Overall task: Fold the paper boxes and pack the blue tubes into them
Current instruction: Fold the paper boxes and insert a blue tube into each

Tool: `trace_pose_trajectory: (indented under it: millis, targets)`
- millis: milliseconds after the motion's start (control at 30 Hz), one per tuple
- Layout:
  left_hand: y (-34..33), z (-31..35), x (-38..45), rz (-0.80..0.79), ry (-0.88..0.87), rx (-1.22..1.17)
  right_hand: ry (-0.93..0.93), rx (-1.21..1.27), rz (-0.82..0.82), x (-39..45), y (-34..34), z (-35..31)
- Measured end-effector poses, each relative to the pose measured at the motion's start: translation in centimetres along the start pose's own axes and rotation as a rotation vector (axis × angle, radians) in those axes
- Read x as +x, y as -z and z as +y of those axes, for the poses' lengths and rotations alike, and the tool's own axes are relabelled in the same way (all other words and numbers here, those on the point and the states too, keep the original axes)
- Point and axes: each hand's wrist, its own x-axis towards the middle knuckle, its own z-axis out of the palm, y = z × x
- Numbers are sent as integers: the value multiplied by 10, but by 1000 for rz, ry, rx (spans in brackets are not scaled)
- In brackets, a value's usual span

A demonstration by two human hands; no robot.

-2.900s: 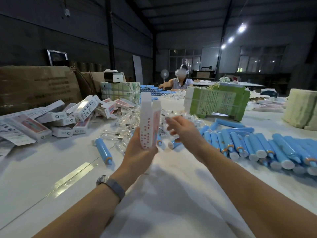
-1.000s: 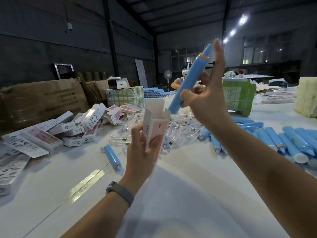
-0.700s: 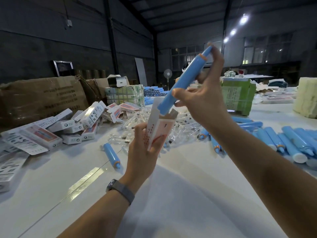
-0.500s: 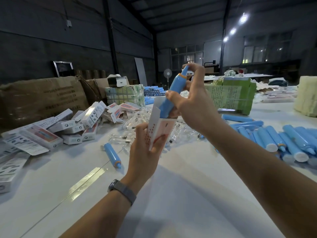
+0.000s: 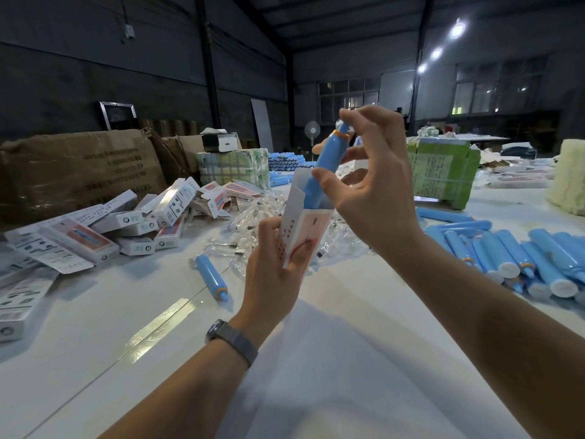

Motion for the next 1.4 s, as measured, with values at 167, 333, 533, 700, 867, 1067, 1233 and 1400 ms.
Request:
trace_pose_trajectory:
  millis: [167,333,533,700,867,1067,1233,1400]
  targets:
    - [1,-1,0,7,1,-5,12,5,-2,2,0,3]
    - [1,-7,1,32,13,-15,-41,66,-243,-17,-12,4]
    - [1,-11,2,71,17,-44,-260,225,-33,-23,-25,39]
    - [-2,-13,2,90,-8,-70,-253,-509,-884,-56,-52,94]
    - [-3,-17,0,89,-32,-47,-208,-600,-885,-71,-70,109]
    - [-3,-16,0,111,18,-83,-227,-540,-769,-59,-53,110]
    - [-5,-18,-1,129,-41,-66,-543,214,-148,-14,-18,59]
    - [-6,-24,0,164,-55,13,-582,832,8,28,31,-4]
